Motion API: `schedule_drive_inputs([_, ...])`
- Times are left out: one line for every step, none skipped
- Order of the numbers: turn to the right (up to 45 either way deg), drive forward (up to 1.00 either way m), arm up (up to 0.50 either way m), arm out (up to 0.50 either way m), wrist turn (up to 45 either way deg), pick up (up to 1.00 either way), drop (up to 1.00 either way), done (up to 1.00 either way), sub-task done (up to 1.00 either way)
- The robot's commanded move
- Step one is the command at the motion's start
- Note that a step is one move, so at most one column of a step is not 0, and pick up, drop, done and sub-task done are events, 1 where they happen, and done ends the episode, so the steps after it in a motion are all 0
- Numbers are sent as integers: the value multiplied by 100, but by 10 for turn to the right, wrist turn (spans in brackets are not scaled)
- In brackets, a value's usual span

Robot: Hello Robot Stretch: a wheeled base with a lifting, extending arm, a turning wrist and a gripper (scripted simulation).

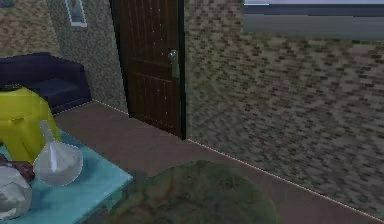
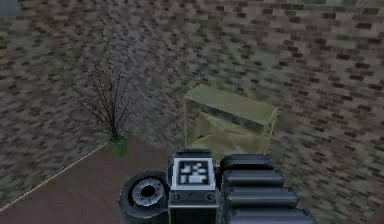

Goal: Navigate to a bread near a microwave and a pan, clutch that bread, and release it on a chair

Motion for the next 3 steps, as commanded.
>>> schedule_drive_inputs([0, 60, 0, 0, 0, 0, 0, 0, 0])
schedule_drive_inputs([-450, 0, 0, 0, 0, 0, 0, 0, 0])
schedule_drive_inputs([-450, 0, 0, 0, 0, 0, 0, 0, 0])
